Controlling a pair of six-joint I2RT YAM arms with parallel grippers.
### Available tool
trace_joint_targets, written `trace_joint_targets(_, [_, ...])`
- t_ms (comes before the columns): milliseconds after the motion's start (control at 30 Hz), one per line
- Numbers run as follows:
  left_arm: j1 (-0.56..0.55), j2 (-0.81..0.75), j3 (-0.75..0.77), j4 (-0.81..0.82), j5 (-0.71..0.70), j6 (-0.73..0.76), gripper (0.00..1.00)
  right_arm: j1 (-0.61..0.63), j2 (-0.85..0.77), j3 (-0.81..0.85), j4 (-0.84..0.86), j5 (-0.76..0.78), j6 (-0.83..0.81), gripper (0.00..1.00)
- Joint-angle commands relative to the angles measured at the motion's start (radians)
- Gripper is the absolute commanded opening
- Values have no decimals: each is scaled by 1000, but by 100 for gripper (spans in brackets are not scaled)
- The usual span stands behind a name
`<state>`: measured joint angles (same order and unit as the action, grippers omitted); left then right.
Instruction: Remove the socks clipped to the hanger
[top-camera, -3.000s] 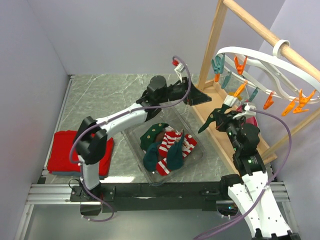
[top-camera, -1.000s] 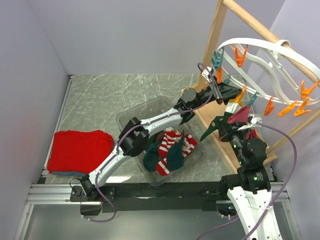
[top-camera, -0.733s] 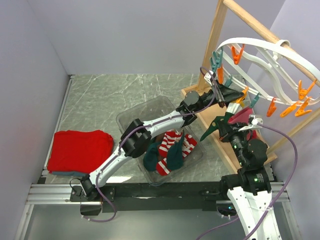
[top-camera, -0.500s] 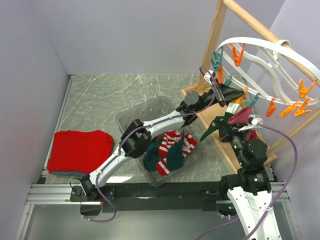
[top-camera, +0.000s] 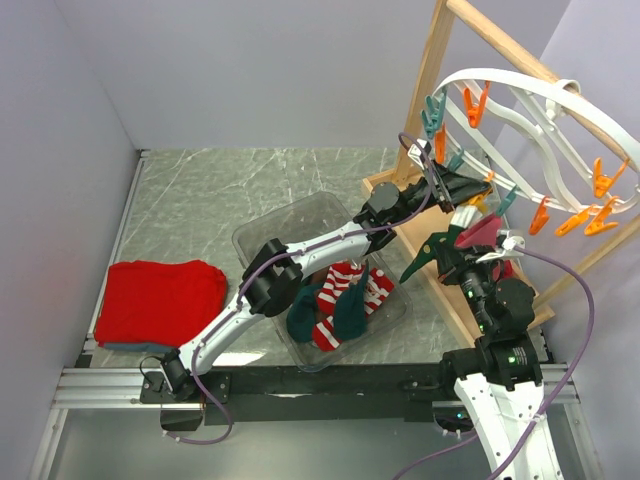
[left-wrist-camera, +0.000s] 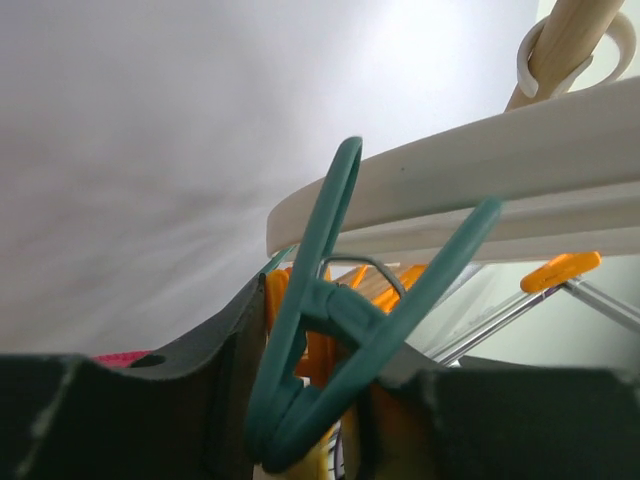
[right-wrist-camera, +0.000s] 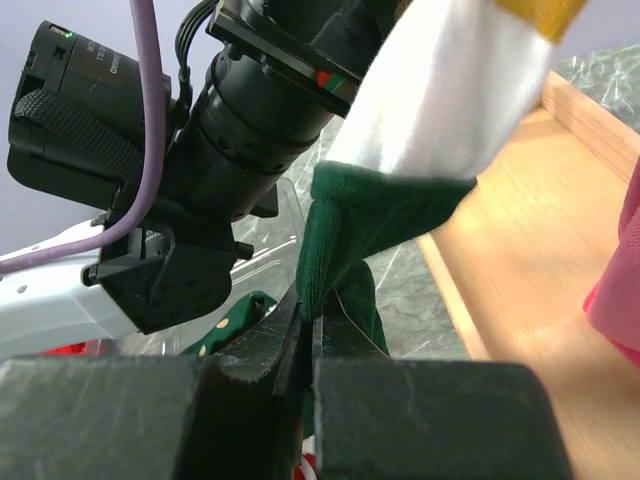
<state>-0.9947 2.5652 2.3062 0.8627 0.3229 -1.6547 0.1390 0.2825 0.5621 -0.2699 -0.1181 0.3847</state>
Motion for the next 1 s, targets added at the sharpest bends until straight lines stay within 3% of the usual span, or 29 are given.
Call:
trace_joint_targets(0, [-5, -25, 45, 42, -10, 27, 29, -1, -14, -5, -15, -34, 0, 0])
trace_joint_targets(267, [-5, -54, 21, 4, -16, 61, 2, -1, -22, -2, -45, -22, 23, 0])
trace_joint_targets(367, [-5, -69, -1, 1, -15, 67, 5, -1, -22, 4, -64, -23, 39, 0])
trace_joint_targets(467, [-4, -94, -53, 16, 1, 62, 33, -1, -20, 10, -78, -11, 46, 0])
trace_joint_targets(500, [-4, -103, -89, 19, 10, 65, 47, -1, -19, 12, -81, -9, 51, 0])
trace_joint_targets(667, [10, -207, -234, 7, 54, 153, 59, 1, -8, 25, -98, -26, 57, 0])
trace_joint_targets(700, [14, -227, -279, -10, 61, 197, 70, 1, -6, 24, -98, -32, 62, 0])
trace_joint_targets(800, [30, -278, -341, -54, 93, 257, 83, -1, 3, 25, -123, -35, 65, 0])
trace_joint_targets(967, [44, -368, -465, -42, 133, 289, 88, -1, 1, 27, -137, -48, 72, 0])
